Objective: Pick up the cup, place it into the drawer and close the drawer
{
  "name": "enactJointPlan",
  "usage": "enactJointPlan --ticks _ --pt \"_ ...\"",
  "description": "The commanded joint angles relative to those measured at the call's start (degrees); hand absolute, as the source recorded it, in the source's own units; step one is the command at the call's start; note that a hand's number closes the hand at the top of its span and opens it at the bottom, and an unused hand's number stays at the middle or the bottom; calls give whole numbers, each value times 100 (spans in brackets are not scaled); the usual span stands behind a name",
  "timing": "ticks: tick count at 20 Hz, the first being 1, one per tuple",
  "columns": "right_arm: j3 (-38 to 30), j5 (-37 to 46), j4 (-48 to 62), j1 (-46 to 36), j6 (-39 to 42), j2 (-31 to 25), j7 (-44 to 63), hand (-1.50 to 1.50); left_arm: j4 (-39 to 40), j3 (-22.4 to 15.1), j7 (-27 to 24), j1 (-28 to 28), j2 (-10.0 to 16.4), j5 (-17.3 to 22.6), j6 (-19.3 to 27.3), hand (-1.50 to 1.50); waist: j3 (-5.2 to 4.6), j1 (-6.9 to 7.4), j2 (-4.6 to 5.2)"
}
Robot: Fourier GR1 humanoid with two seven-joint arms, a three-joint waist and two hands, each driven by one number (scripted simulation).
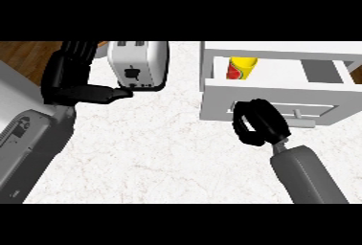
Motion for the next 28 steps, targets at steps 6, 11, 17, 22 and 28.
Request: enactJointPlan --ticks 6,11,17,22,28 --pt "-728 36 3246 -1953 -511 221 -905 150 -300 526 -188 806 347 -28 -604 -150 1 -46 37" --pt "-1165 -46 4554 -2718 -744 23 -1316 150 -465 566 -129 938 288 47 -781 -150 8 92 102" --pt "-1507 -250 5201 -3403 -293 -378 -1332 150 -311 705 -88 776 339 127 -1065 -150 11 181 172" --pt "-1659 -396 5398 -3382 -290 -478 -1476 150 -552 527 -70 1008 227 121 -1158 -150 21 351 216" --pt "-1864 -600 5364 -3501 -163 -699 -1717 150 -286 520 -333 1036 96 24 -1284 -150 17 320 279"
